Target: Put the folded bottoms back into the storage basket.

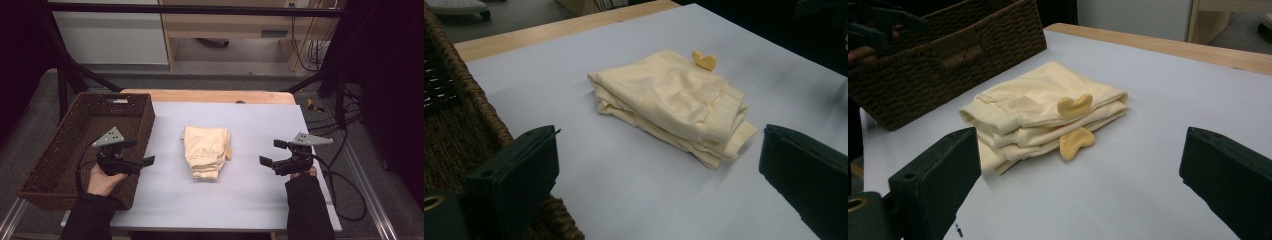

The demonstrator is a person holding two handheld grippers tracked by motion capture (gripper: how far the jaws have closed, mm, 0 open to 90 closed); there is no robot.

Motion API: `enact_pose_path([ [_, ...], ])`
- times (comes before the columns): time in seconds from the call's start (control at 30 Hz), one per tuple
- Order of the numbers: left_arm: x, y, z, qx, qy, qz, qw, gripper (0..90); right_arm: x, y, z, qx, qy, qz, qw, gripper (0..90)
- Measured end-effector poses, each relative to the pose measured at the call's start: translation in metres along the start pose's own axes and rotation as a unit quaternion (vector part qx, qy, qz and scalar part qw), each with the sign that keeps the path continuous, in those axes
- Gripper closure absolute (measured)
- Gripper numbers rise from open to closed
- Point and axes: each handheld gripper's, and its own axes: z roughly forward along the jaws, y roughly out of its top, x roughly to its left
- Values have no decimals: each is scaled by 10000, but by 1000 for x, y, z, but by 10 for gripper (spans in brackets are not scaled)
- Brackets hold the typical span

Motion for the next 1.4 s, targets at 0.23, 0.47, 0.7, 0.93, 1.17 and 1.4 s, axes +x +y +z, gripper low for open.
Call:
enact_pose_path([
  [0.23,-1,2,-1,-8,6,9,10000,26,0,0,-1,-1,-9,-21,10000,33],
  [0.47,-2,4,-1,2,16,32,10000,26,0,0,0,11,-15,-16,10000,33],
  [0.7,-4,8,-2,-2,59,41,10000,26,-1,-1,0,25,-23,-18,10000,32],
  [0.93,-7,11,-2,17,122,11,9999,26,-1,-1,0,22,-23,-9,10000,33],
  [1.17,-11,15,-1,-23,113,-18,9999,26,0,-1,1,39,-37,-17,10000,33],
  [1.4,-14,21,1,-47,127,-14,9999,26,-1,-1,1,47,-43,-22,10000,33],
])
